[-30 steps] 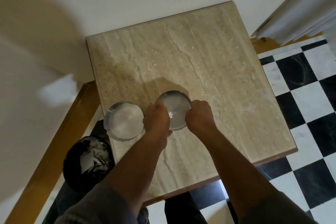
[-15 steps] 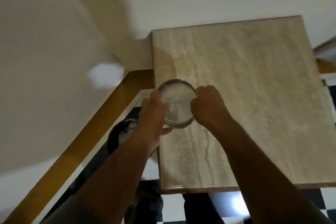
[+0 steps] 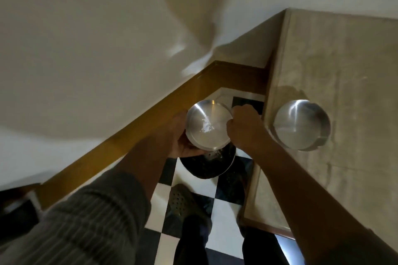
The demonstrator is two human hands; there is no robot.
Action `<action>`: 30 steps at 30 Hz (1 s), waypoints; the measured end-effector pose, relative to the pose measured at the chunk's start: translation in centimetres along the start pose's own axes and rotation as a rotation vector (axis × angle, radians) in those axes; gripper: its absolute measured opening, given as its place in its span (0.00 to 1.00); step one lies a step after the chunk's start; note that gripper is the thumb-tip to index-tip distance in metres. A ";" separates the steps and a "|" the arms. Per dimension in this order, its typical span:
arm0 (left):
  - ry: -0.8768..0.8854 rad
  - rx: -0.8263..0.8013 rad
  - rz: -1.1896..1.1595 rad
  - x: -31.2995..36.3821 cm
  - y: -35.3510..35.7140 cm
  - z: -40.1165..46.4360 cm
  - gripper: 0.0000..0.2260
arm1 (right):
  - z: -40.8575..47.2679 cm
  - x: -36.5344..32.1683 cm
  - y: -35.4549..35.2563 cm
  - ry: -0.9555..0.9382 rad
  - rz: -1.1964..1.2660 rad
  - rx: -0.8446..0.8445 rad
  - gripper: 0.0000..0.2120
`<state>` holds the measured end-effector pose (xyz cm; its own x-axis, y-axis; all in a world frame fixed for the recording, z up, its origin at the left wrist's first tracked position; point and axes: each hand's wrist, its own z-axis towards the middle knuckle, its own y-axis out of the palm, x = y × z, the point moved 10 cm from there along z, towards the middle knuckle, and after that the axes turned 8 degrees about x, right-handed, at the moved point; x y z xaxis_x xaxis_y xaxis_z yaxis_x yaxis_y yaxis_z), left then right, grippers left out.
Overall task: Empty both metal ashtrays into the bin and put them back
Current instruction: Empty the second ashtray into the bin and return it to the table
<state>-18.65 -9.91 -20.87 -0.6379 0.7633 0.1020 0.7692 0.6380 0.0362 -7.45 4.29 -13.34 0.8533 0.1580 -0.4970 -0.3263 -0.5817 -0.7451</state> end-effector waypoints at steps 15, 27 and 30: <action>-0.103 -0.035 0.292 -1.1 -1.9 5.5 0.42 | 0.5 2.3 7.6 -0.177 0.031 0.118 0.15; 0.192 -0.159 0.795 1.9 0.9 6.0 0.22 | -1.7 2.1 7.9 -0.411 0.233 0.193 0.25; 0.341 -0.165 0.881 2.1 1.9 6.2 0.28 | -1.9 2.0 7.7 -0.472 0.214 0.170 0.27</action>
<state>-18.78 -6.44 -26.77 0.1973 0.8747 0.4426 0.9796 -0.1932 -0.0549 -7.49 -1.40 -19.27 0.4980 0.4138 -0.7621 -0.5677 -0.5088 -0.6472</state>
